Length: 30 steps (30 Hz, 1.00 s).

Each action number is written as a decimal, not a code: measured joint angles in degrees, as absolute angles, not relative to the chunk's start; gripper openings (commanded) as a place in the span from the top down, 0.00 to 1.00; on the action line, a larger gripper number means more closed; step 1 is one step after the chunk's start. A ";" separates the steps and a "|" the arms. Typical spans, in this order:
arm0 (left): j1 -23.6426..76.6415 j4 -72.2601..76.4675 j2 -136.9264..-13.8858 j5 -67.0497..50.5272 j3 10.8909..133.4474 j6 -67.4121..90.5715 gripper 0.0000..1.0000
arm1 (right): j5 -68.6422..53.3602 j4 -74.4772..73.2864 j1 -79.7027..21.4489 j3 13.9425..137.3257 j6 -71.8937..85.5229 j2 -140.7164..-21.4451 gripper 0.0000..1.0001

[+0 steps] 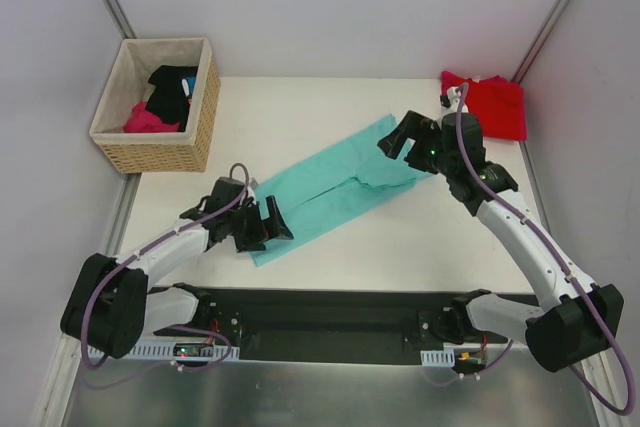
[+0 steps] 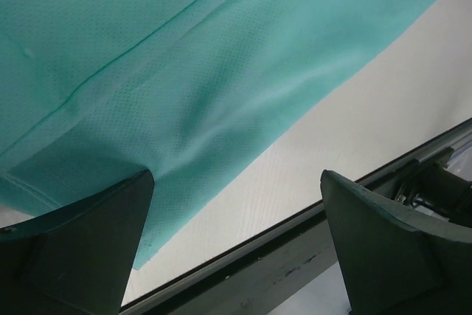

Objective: Fold and stack the t-shirts
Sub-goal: Rotate the tshirt 90 degrees

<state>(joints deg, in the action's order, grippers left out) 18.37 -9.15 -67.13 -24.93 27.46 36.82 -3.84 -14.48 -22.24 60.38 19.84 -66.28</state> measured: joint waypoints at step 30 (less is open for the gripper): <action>63.94 -1.21 -97.60 -21.04 63.72 47.70 0.01 | -2.94 -18.79 -14.66 59.33 17.58 -64.88 0.03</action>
<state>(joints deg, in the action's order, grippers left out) 63.94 -1.21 -97.60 -21.04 63.72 47.70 -2.94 -18.79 -14.66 59.33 17.58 -64.88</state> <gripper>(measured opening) 0.992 0.967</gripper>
